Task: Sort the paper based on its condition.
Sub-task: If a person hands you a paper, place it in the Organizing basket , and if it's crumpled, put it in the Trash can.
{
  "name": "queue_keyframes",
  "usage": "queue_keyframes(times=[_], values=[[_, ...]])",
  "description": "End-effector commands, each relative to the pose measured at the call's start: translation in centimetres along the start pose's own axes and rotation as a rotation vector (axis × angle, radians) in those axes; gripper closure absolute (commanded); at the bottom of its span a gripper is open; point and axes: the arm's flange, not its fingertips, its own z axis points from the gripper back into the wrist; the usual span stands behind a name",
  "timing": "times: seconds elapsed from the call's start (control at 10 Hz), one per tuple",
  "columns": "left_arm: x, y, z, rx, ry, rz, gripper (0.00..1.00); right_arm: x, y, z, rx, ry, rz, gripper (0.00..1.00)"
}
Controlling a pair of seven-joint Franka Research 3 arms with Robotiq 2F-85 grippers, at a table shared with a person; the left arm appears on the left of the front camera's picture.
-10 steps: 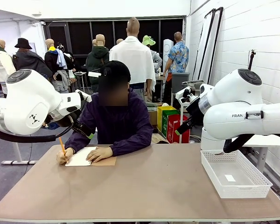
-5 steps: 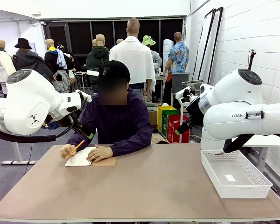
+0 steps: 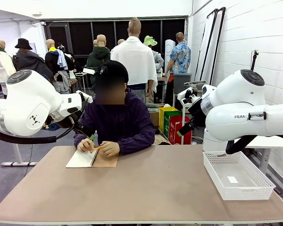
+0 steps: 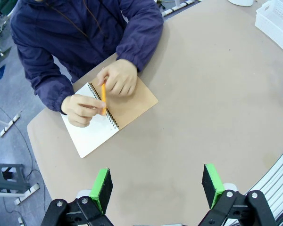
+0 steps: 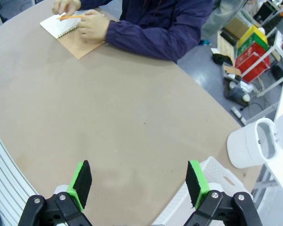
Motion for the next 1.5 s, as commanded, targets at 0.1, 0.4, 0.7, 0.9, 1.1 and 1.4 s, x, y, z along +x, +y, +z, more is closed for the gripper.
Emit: queue_keyframes(times=[0.1, 0.4, 0.7, 0.9, 1.1, 1.4], values=[[-0.03, -0.02, -0.01, -0.007, 0.0, -0.009, 0.0, -0.02, -0.02, -0.05, 0.003, 0.0, -0.001, 0.0], [-0.03, -0.02, -0.01, -0.007, 0.0, -0.009, 0.0, -0.02, -0.02, -0.05, 0.003, 0.0, -0.001, 0.0], [-0.03, -0.02, -0.01, -0.007, 0.0, -0.009, 0.0, -0.02, -0.02, -0.05, 0.003, 0.0, -0.001, 0.0], [-0.03, -0.02, -0.01, -0.007, 0.0, -0.009, 0.0, -0.02, -0.02, -0.05, 0.003, 0.0, -0.001, 0.0], [-0.03, -0.02, -0.01, -0.007, 0.0, -0.009, 0.0, -0.02, -0.02, -0.05, 0.003, 0.0, -0.001, 0.0], [-0.03, -0.02, -0.01, -0.007, 0.0, -0.009, 0.0, -0.02, -0.02, -0.05, 0.003, 0.0, -0.001, 0.0]])
